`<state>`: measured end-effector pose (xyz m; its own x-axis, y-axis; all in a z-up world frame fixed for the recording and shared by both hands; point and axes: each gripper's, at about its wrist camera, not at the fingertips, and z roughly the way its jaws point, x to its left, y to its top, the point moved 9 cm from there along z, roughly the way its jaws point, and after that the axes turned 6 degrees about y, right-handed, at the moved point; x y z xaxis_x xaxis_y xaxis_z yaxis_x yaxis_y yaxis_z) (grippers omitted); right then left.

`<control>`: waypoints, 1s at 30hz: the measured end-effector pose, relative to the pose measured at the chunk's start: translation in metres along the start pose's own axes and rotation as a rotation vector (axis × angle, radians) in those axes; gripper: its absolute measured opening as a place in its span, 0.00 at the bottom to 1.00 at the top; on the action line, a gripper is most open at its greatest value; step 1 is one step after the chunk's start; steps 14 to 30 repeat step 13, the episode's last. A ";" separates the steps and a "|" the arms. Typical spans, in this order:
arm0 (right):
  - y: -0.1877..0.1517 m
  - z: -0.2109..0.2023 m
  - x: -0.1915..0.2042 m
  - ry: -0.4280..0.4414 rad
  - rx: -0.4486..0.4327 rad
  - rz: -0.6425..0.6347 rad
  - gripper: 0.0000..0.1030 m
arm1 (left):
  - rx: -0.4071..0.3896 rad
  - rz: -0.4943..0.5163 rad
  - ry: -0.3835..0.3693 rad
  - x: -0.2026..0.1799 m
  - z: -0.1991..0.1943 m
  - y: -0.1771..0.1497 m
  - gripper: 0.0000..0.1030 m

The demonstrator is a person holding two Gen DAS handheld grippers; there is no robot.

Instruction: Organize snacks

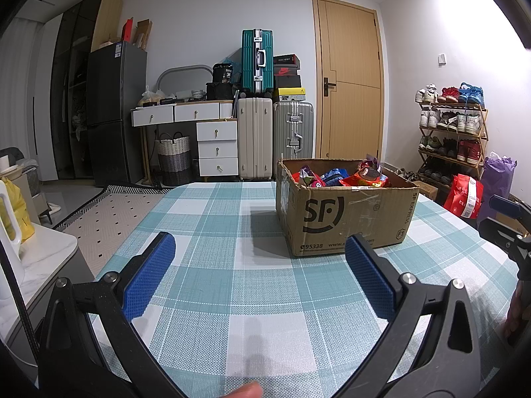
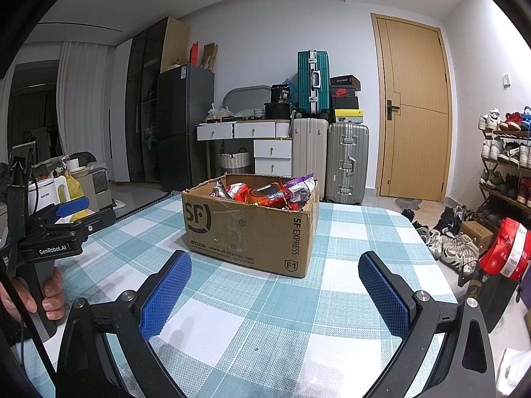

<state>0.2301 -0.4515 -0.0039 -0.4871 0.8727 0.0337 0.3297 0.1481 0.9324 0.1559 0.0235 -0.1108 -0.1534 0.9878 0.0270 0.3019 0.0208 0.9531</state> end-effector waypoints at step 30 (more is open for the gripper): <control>0.000 0.000 0.000 0.000 0.000 0.000 0.99 | 0.000 0.000 -0.001 0.000 -0.001 0.000 0.99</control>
